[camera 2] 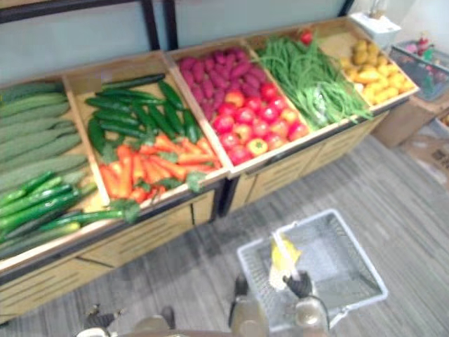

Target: Pick vegetable in the basket

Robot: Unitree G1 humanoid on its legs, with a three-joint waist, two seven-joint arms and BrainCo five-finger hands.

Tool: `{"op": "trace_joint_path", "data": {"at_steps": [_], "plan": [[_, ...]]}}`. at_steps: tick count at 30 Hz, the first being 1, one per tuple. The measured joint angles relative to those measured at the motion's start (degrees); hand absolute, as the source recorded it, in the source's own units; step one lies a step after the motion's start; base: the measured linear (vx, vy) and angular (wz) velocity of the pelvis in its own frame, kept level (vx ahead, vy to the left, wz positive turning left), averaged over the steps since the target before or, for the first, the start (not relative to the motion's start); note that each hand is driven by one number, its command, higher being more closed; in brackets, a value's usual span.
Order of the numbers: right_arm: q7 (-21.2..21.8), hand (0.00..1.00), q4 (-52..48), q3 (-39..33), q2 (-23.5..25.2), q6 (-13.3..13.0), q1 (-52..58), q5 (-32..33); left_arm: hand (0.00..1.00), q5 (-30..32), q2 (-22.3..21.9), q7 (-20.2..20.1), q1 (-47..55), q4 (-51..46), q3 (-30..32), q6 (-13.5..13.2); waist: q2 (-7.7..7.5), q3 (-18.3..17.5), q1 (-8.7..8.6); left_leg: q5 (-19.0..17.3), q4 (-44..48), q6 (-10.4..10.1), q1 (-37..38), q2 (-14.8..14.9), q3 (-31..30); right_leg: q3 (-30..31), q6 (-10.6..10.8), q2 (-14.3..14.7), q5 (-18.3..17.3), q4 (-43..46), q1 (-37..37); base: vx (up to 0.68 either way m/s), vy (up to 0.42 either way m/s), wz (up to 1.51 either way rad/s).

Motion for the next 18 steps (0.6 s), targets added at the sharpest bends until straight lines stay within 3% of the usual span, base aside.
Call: {"op": "trace_joint_path", "data": {"at_steps": [1, 3, 5, 11, 18], "plan": [[0.0, 1.00, -0.5, -0.2, -1.0, 0.0, 0.3, 0.0, 0.00, 0.0, -1.7, -0.1, 0.0, 0.1, 0.2, -0.4, 1.20, -0.2, -0.04, 0.4, -0.5, -1.1, 0.1, 1.9, -0.3, -0.9, -1.1, 1.3, -2.2, -0.1, 0.7, 0.23, -0.324, 0.36], [0.0, 1.00, -0.5, -1.0, -1.8, 0.5, 0.3, 0.0, 0.00, 0.0, -3.2, -0.1, 0.0, 0.1, 0.4, -0.5, 3.79, -1.0, 0.13, 0.7, -1.9, -2.1, 0.4, 4.3, -0.5, -2.9, -2.1, 3.7, -3.0, -1.1, 1.5, 0.19, -0.251, 0.30], [0.3, 1.00, -0.5, -1.0, -1.8, 0.5, 0.4, 0.0, 0.00, -0.7, -3.5, -0.1, -0.2, 0.0, 1.8, -0.6, 4.55, -1.4, 0.08, 3.5, -3.8, -3.4, 1.2, 6.2, -1.8, -5.3, -3.7, 5.6, -4.0, -2.1, 3.1, 0.17, -0.223, 0.45], [0.3, 1.00, -0.4, -1.0, -1.8, 0.3, 1.4, 0.0, 0.00, -2.0, -3.7, 0.0, 0.0, -0.2, 2.0, -0.5, 3.89, -1.7, -0.02, 5.8, -4.0, -3.4, 1.2, 6.9, -2.0, -9.9, -4.3, 6.1, -4.3, -5.2, 7.5, 0.06, -0.081, 0.42], [0.2, 1.00, -0.3, -1.3, -1.8, 0.1, 2.5, -0.1, 0.00, -1.8, -3.2, 0.9, 0.6, -3.8, 0.2, -0.4, 3.99, -3.0, -0.01, 6.0, -5.2, -3.3, 0.2, 4.8, -2.5, -12.1, -3.0, 4.7, -2.5, -9.0, 9.4, 0.00, 0.043, 0.20]]}}
